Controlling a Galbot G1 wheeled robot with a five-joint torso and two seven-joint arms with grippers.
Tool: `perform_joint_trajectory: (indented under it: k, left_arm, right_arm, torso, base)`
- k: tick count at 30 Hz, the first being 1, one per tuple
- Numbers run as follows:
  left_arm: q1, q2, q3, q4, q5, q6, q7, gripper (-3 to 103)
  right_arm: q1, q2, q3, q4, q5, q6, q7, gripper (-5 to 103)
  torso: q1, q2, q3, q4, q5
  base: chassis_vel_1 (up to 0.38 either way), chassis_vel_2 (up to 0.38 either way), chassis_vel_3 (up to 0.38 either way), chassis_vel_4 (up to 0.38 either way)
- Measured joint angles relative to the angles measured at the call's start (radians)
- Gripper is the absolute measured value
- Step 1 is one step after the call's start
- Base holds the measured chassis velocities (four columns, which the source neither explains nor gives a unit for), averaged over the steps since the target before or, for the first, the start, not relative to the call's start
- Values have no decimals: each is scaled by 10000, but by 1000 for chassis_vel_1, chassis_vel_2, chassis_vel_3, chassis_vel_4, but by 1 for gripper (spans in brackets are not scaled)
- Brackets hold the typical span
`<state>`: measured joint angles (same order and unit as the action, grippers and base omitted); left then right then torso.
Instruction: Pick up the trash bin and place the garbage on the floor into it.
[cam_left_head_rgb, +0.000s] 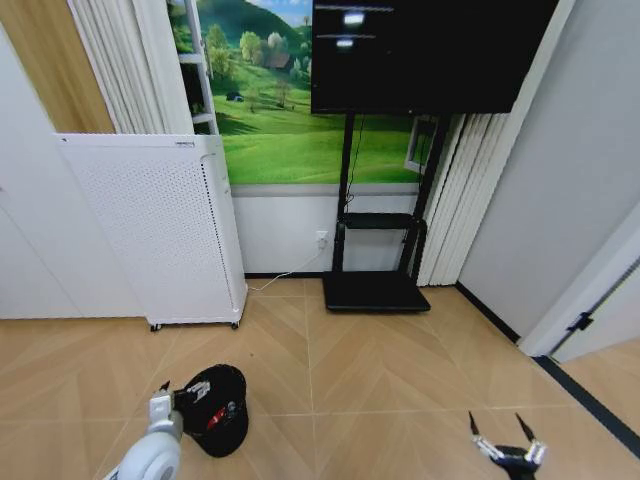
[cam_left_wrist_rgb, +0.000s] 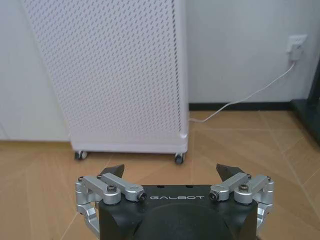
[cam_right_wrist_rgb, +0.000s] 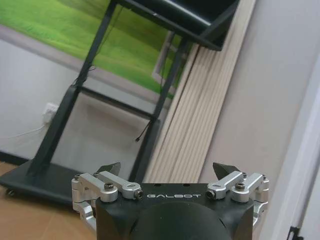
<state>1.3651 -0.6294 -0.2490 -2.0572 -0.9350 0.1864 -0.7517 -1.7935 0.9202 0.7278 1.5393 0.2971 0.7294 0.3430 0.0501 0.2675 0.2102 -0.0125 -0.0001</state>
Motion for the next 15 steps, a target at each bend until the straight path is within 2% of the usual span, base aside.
perform_joint_trajectory:
  k: [1, 10, 14, 15]
  left_arm:
    - [-65, 185, -29, -206, -75, 16, 35, 100]
    - [-164, 550, -211, -496, -80, 21, 249, 100]
    - [-194, 624, -389, -589, 143, 30, 584, 100]
    - [-194, 490, -370, -601, 401, -42, 870, 100]
  right_arm:
    - [-61, -181, 123, 97, 347, -45, -65, 100]
    - [-13, -478, 288, 75, 901, -33, -170, 100]
    - [186, -581, 141, -49, 1225, -41, -181, 100]
    - [272, -625, 69, -53, 1239, -90, -169, 100]
  torso:
    - [0, 0, 0, -1, 3]
    - [0, 0, 0, 0, 1]
    - [0, 0, 0, 0, 2]
    - [0, 0, 0, 0, 2]
  base:
    - [0, 0, 0, 0]
    - [0, 0, 0, 0]
    - [0, 0, 0, 0]
    - [0, 0, 0, 0]
